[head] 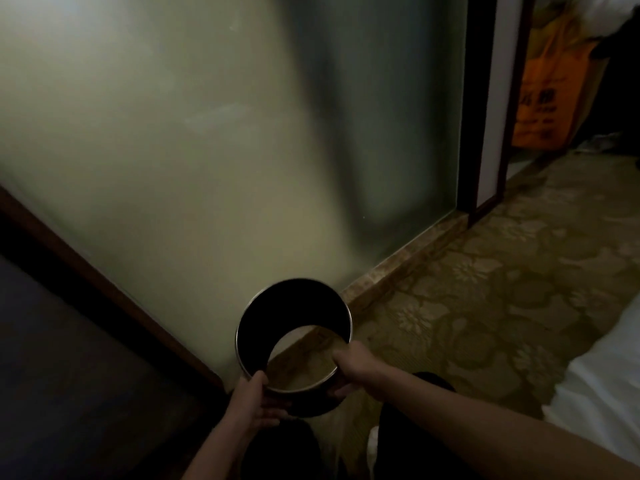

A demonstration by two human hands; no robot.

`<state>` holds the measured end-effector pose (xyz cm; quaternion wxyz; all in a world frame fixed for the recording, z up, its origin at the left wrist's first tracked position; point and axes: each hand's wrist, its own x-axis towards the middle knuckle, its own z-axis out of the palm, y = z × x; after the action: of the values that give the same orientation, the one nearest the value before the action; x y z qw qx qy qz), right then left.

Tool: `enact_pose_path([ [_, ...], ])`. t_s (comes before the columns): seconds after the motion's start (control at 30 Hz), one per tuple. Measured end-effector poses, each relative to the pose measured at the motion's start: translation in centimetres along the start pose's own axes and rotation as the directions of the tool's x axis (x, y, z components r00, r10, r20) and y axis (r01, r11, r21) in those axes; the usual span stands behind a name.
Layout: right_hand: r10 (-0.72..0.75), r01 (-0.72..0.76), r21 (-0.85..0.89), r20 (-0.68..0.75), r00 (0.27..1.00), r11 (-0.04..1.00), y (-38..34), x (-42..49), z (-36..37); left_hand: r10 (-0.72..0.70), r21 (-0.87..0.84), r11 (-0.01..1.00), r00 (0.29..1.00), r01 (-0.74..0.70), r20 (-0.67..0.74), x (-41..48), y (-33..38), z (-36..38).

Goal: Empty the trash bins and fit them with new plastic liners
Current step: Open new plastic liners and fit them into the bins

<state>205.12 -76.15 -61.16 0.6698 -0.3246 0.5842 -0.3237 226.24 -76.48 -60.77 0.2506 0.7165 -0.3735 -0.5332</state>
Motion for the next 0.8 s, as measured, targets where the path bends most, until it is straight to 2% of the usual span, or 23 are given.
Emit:
enact_pose_path([
  [0.27, -0.034, 0.047, -0.192, 0.073, 0.997, 0.980, 2.8, -3.1, 4.8, -0.059, -0.104, 0.993, 0.994, 0.050, -0.087, -6.1, -4.7, -3.6],
  [0.57, -0.047, 0.080, -0.247, 0.137, 0.989, 0.966, 3.2, -5.5, 9.4, -0.061, -0.270, 0.963, 0.985, 0.015, -0.161, -10.9, -7.8, -6.6],
  [0.8, -0.067, 0.117, -0.322, 0.161, 0.985, 0.940, 4.0, -6.3, 12.2, -0.039, -0.322, 0.946, 0.986, -0.017, -0.165, -13.0, -9.6, -9.1],
])
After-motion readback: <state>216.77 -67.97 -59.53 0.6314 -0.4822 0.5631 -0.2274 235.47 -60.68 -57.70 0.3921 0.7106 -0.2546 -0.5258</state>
